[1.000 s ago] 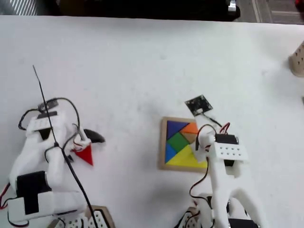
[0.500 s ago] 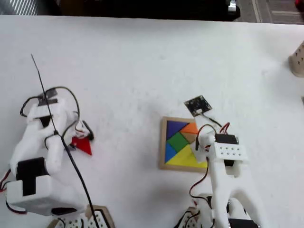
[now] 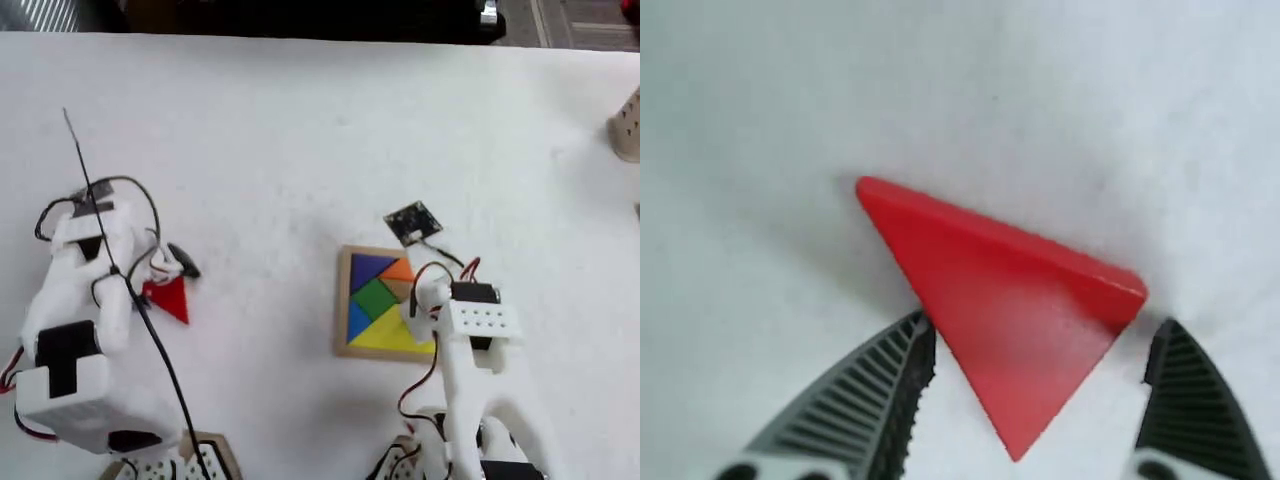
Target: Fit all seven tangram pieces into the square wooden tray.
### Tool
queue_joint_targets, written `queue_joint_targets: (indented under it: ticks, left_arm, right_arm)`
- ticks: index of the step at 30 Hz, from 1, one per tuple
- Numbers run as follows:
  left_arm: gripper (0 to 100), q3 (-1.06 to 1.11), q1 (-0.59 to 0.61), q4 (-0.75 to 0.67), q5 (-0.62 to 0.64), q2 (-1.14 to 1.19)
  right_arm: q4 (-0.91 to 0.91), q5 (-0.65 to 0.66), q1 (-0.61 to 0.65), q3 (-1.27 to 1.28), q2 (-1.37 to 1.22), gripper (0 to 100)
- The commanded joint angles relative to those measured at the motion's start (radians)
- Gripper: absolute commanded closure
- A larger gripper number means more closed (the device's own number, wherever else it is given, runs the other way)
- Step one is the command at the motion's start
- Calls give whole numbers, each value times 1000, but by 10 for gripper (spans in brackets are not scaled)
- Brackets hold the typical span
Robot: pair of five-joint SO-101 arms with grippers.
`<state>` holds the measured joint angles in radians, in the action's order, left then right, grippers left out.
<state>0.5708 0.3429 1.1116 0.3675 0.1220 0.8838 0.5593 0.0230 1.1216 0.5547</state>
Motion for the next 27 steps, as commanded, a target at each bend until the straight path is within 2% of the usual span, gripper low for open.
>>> queue_joint_targets:
  ticks: [1,7,12,17,27]
  left_arm:
    - [666,-147,22,-2,95,-12]
    - [666,-180,56,29,187,-4]
    - [665,-121,28,29,184,-2]
    - [667,-92,-64,15,78,-10]
    - [668,-81,-22,-9,87,-1]
  right_arm:
    - [-18,15,18,-6,-2,981]
    - [-18,15,18,-5,-2,981]
    - [-18,17,18,-5,-2,981]
    - [-18,43,18,-5,-2,981]
    - [-16,41,18,-5,-2,981]
